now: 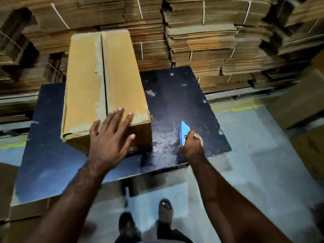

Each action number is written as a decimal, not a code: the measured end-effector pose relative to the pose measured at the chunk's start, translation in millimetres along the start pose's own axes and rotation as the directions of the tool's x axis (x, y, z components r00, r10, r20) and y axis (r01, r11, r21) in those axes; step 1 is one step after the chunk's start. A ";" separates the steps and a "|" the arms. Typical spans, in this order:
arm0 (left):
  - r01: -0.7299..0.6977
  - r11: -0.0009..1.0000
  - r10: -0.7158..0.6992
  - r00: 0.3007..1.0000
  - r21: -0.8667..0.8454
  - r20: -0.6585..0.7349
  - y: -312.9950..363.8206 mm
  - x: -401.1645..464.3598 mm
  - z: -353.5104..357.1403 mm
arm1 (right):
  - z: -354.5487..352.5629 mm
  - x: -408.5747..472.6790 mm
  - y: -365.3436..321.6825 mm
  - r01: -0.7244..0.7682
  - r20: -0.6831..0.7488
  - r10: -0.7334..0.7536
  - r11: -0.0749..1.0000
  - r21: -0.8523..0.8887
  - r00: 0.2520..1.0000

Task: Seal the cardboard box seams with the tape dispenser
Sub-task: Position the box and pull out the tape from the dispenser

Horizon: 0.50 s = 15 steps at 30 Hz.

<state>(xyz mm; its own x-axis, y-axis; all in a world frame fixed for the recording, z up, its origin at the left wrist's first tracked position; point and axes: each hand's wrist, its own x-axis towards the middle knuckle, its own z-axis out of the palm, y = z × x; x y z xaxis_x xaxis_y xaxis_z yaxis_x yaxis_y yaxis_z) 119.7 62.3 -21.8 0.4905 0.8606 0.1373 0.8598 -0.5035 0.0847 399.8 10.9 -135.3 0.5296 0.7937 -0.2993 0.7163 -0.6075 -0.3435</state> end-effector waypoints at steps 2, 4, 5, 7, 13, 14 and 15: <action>0.004 1.000 -0.004 1.000 -0.011 0.018 0.1 -0.9 -1.4 | 6.4 8.0 -1.2 -0.020 0.008 0.020 0.999 0.040 1.000; 0.017 1.000 -0.016 0.999 -0.007 0.032 0.6 -1.8 -1.6 | 8.2 12.1 -5.5 -0.081 0.021 0.079 0.988 0.130 0.997; 0.022 1.000 -0.021 0.999 -0.007 0.041 0.6 -1.7 -1.6 | 6.3 12.9 -8.1 -0.128 0.036 0.123 0.975 0.180 0.992; 0.030 1.000 -0.029 0.998 -0.008 0.058 0.4 -0.8 -1.7 | -1.2 17.9 -14.2 -0.151 0.044 0.145 0.953 0.261 0.989; 0.036 0.998 -0.030 0.993 -0.050 0.117 2.1 0.4 -8.0 | -74.2 9.8 -45.0 -0.057 0.071 -0.004 0.548 0.835 0.997; 0.039 0.996 -0.028 0.991 -0.083 0.132 1.4 1.6 -10.9 | -93.2 0.6 -54.8 -0.035 0.050 -0.025 0.415 0.909 0.998; 0.053 0.988 -0.029 0.986 -0.147 0.165 1.1 3.7 -15.8 | -112.3 -8.3 -63.9 -0.040 0.052 -0.039 0.256 0.966 0.998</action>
<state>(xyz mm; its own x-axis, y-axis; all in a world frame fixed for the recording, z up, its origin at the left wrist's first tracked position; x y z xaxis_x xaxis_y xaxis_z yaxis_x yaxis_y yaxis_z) 120.2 63.7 -5.6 0.4824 0.8755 -0.0297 0.8545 -0.4628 0.2358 400.6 46.8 -10.9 0.4766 0.8143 -0.3313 -0.2764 -0.2189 -0.9358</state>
